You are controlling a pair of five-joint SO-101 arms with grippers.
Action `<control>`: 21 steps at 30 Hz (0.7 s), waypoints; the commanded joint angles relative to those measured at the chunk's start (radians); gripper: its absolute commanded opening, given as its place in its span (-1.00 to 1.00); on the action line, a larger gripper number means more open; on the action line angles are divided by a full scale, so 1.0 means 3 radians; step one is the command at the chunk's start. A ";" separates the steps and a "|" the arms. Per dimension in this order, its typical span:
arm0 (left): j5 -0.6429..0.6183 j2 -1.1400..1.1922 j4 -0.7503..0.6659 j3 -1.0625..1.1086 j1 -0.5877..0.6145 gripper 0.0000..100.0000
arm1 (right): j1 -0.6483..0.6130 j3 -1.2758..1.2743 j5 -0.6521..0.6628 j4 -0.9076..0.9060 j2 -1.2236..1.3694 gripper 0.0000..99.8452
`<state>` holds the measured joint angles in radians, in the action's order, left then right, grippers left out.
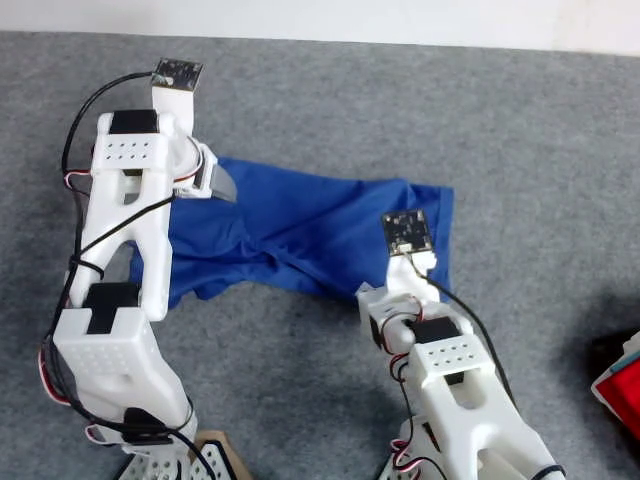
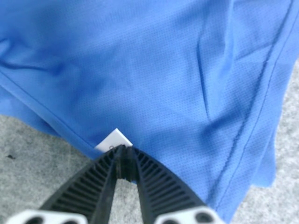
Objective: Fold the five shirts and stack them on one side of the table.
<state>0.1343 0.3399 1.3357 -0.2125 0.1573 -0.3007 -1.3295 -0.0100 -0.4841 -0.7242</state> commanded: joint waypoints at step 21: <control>0.0537 -0.2212 -0.0184 0.2862 0.0514 -0.99 | -0.0059 0.0023 0.0041 0.0003 -0.0059 -0.99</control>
<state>0.2601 -0.2110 1.4339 0.4196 0.2969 -0.3145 -1.3295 -0.0100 -0.4841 -0.7242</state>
